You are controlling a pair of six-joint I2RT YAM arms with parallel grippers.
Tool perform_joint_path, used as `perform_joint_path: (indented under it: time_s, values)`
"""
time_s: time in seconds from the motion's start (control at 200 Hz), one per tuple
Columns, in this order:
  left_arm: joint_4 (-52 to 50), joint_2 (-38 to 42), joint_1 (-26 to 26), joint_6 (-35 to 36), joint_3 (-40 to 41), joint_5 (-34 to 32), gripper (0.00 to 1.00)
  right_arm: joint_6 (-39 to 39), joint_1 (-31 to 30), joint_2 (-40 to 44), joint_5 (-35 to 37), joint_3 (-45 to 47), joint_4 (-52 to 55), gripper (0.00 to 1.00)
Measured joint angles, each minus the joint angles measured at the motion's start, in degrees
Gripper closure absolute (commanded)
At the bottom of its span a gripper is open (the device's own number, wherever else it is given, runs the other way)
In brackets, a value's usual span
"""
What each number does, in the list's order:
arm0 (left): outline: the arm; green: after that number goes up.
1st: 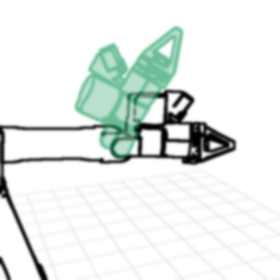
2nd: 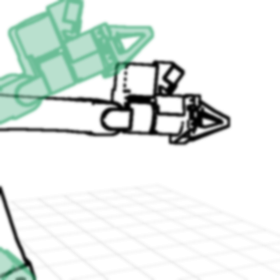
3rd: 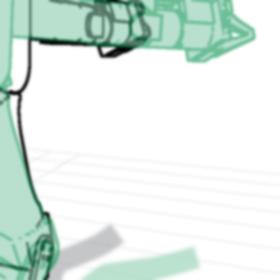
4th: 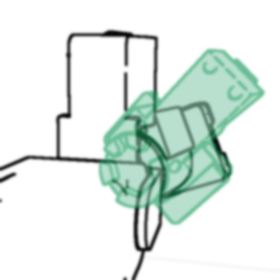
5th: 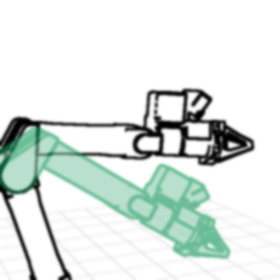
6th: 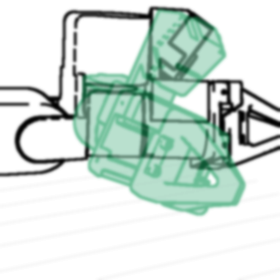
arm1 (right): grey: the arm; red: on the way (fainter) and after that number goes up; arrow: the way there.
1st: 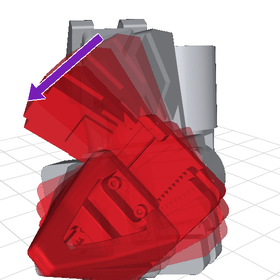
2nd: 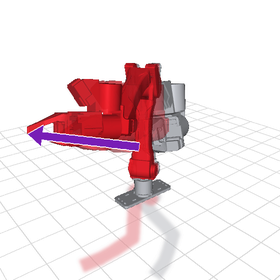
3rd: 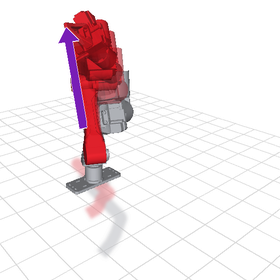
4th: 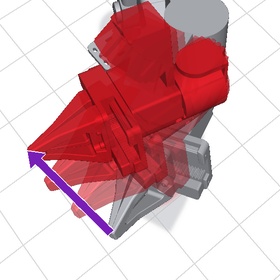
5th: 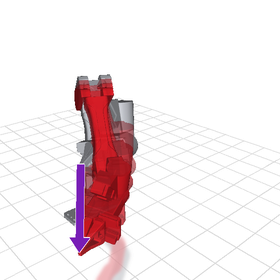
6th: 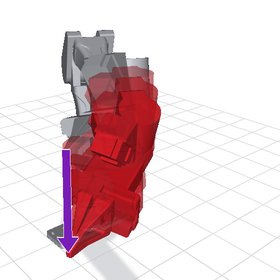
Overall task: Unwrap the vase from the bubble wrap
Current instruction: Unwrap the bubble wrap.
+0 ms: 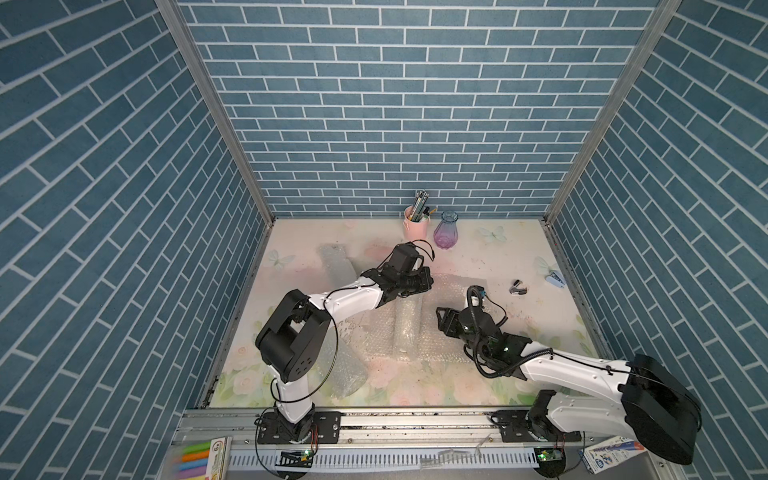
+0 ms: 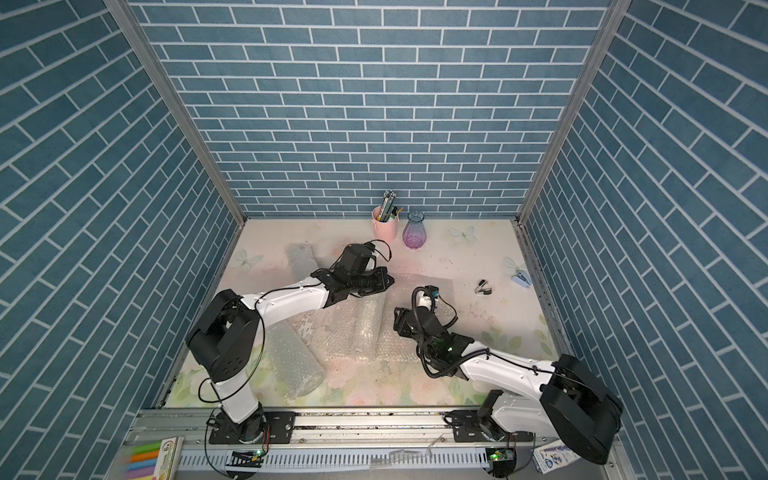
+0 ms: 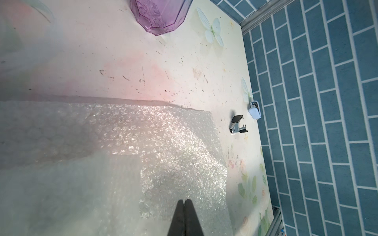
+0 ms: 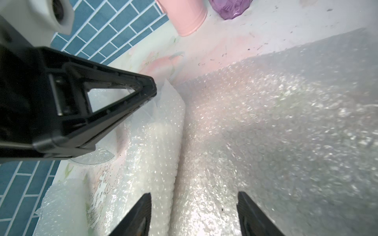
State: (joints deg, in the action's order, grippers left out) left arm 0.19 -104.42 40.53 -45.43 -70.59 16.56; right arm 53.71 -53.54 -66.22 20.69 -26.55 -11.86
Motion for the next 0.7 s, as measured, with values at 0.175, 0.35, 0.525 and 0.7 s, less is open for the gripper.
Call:
perform_joint_path:
  time_s: [0.175,0.35,0.525,0.7]
  values:
    - [-4.1,-3.3,1.8,2.2,-4.5,-0.9,0.83,-0.1,0.0,6.8,2.9,2.5,3.7,0.33]
    - [-8.3,-5.7,2.9,4.0,-8.3,-1.1,0.62,-0.1,0.0,10.9,4.7,4.0,7.0,0.33]
    - [-13.2,-6.0,3.0,6.6,-11.7,-1.8,0.35,-0.2,0.0,12.8,5.2,4.4,9.1,0.33]
    - [-19.8,-6.0,2.9,10.9,-18.1,-3.2,0.17,-0.3,0.0,13.0,5.5,4.4,10.3,0.33]
